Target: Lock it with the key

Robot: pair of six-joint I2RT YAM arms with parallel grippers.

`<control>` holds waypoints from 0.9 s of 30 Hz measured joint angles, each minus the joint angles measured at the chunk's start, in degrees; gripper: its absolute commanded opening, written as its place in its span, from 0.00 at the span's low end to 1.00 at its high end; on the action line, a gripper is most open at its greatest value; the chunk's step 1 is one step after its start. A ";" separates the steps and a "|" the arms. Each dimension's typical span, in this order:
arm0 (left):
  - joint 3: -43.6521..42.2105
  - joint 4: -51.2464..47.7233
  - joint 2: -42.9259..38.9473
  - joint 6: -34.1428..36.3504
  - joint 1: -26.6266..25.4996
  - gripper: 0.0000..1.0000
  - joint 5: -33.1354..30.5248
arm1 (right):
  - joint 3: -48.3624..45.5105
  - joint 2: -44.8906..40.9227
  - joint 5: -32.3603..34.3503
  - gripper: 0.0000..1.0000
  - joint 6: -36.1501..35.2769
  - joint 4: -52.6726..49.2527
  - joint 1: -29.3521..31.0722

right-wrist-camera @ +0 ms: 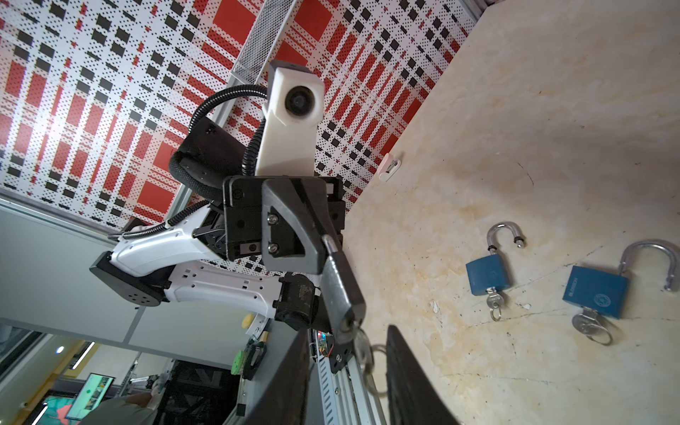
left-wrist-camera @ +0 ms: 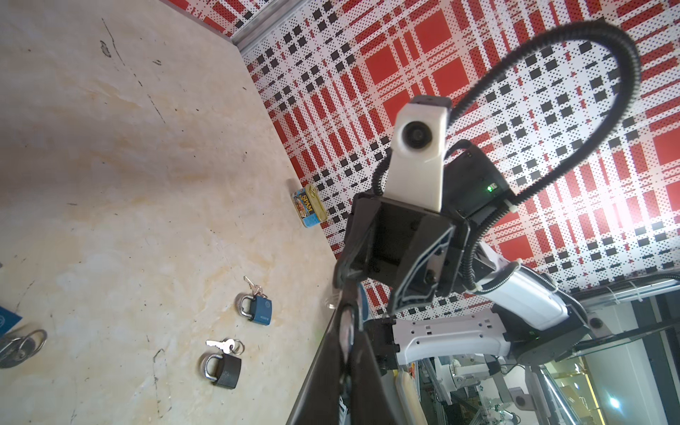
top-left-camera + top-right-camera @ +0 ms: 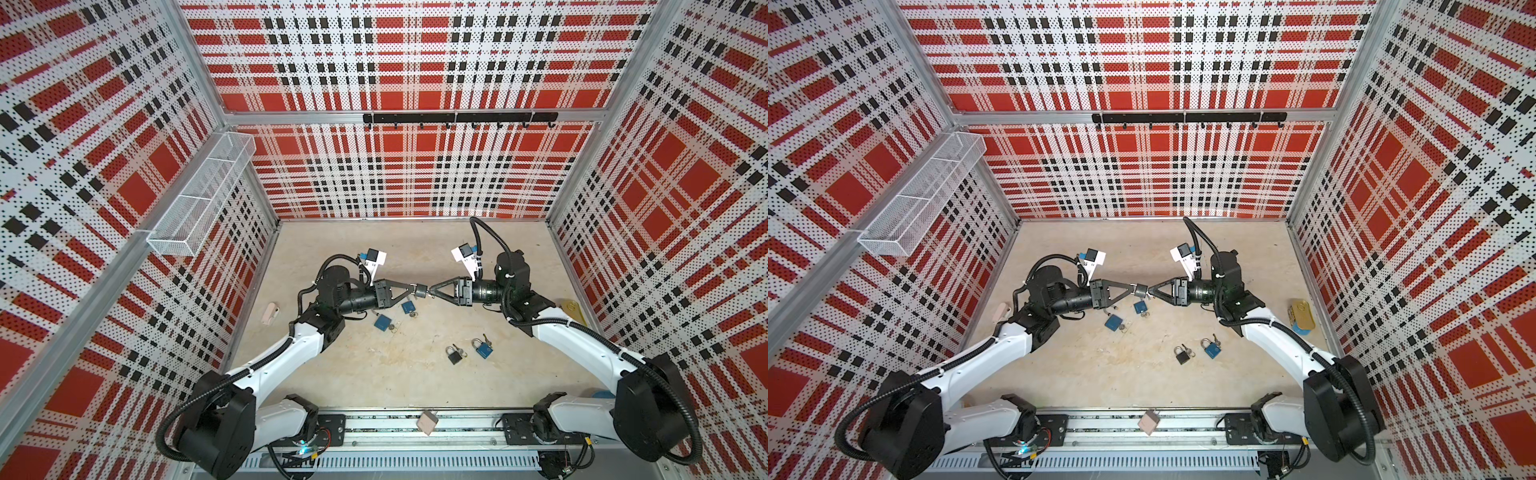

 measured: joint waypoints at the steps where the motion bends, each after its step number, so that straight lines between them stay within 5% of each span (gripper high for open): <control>1: 0.04 0.02 -0.13 0.00 0.11 0.00 0.00 | 0.00 0.09 0.00 0.36 0.24 0.11 -0.02; 10: 0.13 0.00 -0.28 0.00 0.63 0.00 0.04 | -0.02 0.22 -0.44 0.27 1.22 2.19 -0.02; 21: 0.33 0.00 -0.63 -0.02 0.63 0.00 -0.04 | 0.00 1.29 -1.03 0.30 2.60 4.50 -0.02; 27: 0.33 0.00 -0.68 -0.20 0.61 0.00 -0.09 | 0.00 1.62 -1.22 0.21 2.99 5.27 -0.02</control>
